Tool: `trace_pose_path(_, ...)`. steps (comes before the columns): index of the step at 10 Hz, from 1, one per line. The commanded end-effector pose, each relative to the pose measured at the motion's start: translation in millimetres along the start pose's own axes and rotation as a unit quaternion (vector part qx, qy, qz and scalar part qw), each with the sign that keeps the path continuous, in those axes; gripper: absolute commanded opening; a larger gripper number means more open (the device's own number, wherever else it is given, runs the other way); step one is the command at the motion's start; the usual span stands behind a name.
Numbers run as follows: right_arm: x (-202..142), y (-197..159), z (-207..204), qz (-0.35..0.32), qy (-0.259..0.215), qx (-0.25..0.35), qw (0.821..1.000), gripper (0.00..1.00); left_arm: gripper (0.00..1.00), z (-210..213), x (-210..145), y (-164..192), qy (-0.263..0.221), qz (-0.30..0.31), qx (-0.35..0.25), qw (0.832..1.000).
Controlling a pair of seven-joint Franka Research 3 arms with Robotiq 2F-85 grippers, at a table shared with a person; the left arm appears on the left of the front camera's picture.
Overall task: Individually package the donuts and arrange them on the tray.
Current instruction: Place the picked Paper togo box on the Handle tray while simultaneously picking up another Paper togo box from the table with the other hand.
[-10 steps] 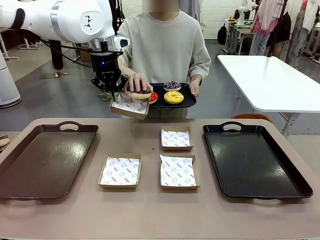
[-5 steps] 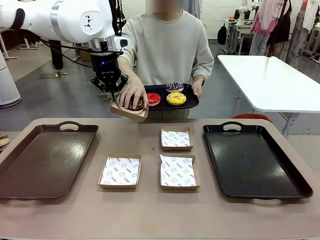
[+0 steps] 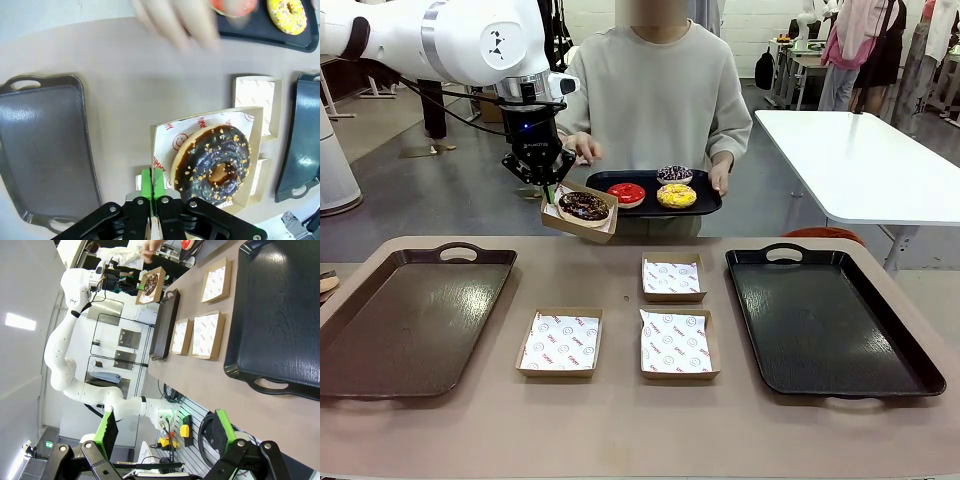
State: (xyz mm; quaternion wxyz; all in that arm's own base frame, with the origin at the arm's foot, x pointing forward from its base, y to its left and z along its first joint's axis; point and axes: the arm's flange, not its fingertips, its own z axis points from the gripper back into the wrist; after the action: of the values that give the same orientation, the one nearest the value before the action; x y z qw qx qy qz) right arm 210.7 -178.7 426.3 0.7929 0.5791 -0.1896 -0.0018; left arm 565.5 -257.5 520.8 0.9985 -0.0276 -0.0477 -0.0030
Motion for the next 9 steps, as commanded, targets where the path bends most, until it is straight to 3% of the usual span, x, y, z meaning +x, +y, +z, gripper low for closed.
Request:
trace_pose_path(1, -0.9, -0.8, 0.3, 0.008, 0.0, 0.006, 1.0, 1.0, 0.0, 0.6, -1.3, 2.4, -0.001, -0.001, 0.0, 1.0)
trace_pose_path(5, -0.9, -0.8, 0.3, 0.008, 0.0, 0.006, 1.0, 1.0, 0.01, 0.0, 0.0, 0.0, 0.0, 0.0, 0.0, 1.0)
trace_pose_path(7, -0.9, -0.8, 0.3, 0.008, 0.0, 0.006, 1.0, 1.0, 0.01, -3.9, -10.0, 24.4, 0.007, 0.017, -0.008, 1.0)
trace_pose_path(8, -0.9, -0.8, 0.3, 0.008, 0.0, 0.006, 1.0, 1.0, 0.01, -1.2, 0.2, 2.5, 0.001, 0.001, 0.001, 1.0)
trace_pose_path(9, -0.9, -0.8, 0.3, 0.008, 0.0, 0.006, 1.0, 1.0, 0.01, -1.2, 0.2, 2.5, 0.001, 0.001, 0.001, 1.0)
